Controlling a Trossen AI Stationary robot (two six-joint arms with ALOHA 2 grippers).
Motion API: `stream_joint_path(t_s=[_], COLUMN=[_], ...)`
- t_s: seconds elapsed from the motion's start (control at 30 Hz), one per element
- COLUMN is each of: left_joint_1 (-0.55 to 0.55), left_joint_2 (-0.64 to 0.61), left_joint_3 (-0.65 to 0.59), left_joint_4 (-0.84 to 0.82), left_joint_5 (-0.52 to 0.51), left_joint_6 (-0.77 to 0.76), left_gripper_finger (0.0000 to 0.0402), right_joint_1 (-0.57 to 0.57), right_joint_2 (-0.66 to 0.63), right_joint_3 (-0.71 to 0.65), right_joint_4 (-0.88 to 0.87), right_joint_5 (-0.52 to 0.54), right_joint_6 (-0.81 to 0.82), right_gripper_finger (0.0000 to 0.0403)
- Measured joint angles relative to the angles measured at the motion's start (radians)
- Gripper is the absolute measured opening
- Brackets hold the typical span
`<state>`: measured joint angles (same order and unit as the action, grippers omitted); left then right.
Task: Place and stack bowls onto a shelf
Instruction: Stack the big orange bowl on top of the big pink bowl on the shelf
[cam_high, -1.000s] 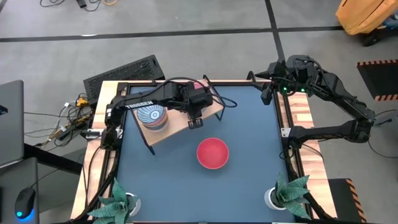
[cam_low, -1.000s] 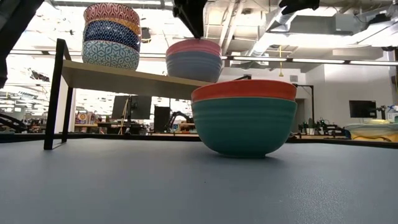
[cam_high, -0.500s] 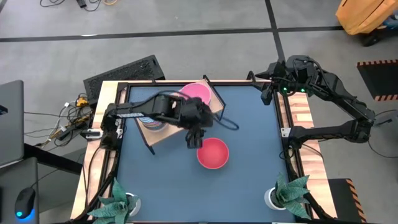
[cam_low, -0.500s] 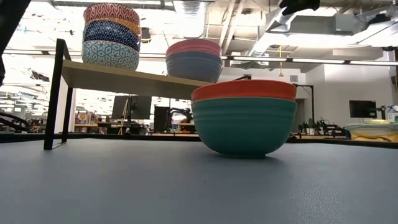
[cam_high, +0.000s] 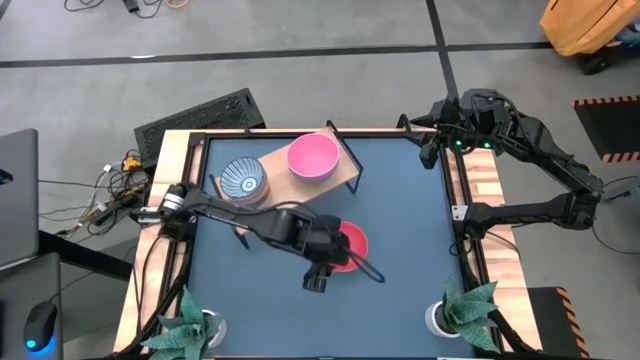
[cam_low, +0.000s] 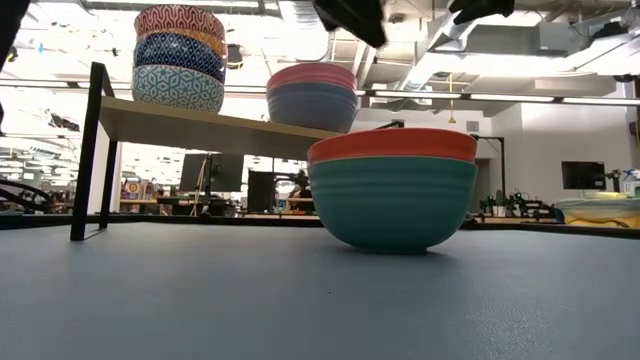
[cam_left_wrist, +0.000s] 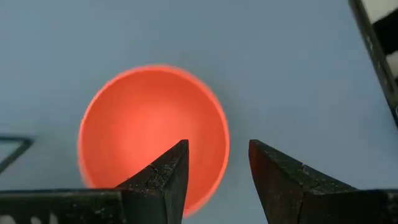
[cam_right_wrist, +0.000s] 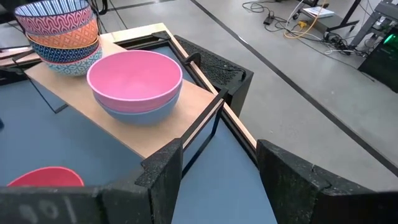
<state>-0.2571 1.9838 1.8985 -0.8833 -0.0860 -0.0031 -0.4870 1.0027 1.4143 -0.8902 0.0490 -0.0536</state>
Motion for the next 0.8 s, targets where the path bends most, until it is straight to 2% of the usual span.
stream_joint_path(t_s=[0.2, 0.33, 0.53, 0.8], left_joint_1=[-0.004, -0.001, 0.002, 0.007], left_joint_2=[-0.001, -0.001, -0.001, -0.001], left_joint_3=[-0.148, -0.214, -0.323, -0.346], left_joint_4=[0.14, 0.2, 0.318, 0.337], left_joint_5=[0.015, 0.056, 0.057, 0.055], left_joint_6=[-0.008, -0.027, -0.057, -0.062], left_gripper_finger=[0.0152, 0.0152, 0.0152, 0.0128], right_joint_1=[0.0, 0.0, 0.0, 0.0], right_joint_2=[0.0, 0.0, 0.0, 0.0], right_joint_3=[0.0, 0.0, 0.0, 0.0], right_joint_4=[0.0, -0.004, -0.023, -0.023], right_joint_5=[0.0, 0.0, 0.0, 0.0], right_joint_6=[0.0, 0.0, 0.001, 0.001], right_gripper_finger=[0.023, 0.023, 0.023, 0.023])
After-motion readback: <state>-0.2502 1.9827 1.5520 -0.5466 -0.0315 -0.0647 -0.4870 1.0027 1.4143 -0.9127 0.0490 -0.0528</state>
